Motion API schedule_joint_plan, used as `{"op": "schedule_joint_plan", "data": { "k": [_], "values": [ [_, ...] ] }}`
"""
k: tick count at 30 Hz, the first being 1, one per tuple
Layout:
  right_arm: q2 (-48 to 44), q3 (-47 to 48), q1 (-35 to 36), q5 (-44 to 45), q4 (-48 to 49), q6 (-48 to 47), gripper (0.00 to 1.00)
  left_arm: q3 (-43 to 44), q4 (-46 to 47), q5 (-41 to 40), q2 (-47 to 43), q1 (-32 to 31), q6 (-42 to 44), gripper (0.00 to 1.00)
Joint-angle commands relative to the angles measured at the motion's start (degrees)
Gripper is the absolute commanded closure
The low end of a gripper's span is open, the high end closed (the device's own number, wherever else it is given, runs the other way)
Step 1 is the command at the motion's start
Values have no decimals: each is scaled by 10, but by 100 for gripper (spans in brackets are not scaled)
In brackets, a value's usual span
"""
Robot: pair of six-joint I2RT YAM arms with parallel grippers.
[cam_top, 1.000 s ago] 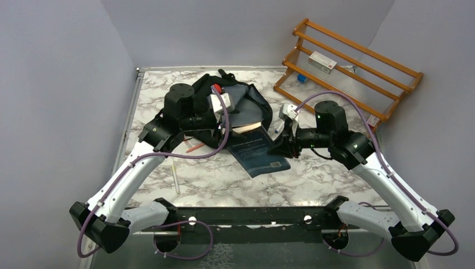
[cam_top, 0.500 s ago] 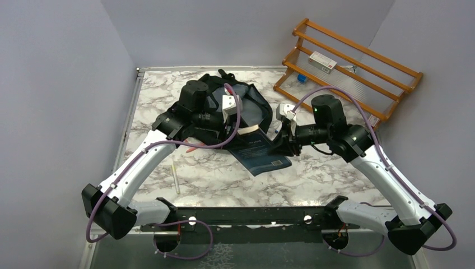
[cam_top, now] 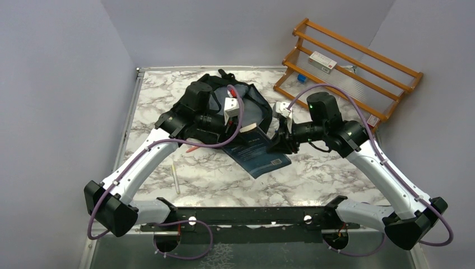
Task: Pack the student bag
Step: Pick up the book from the center of the board.
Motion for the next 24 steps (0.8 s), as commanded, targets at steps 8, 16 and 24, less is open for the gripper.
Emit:
{"op": "schedule_joint_plan", "data": {
  "k": [8, 16, 24],
  "values": [
    [-112, -144, 6, 37, 284, 146, 41, 3, 55, -45, -27, 10, 2, 100],
    [-202, -298, 7, 218, 520, 287, 27, -82, 264, -61, -122, 44, -117, 100],
    [-216, -331, 6, 218, 601, 332, 24, -80, 374, -2, -153, 54, -187, 100]
  ]
}}
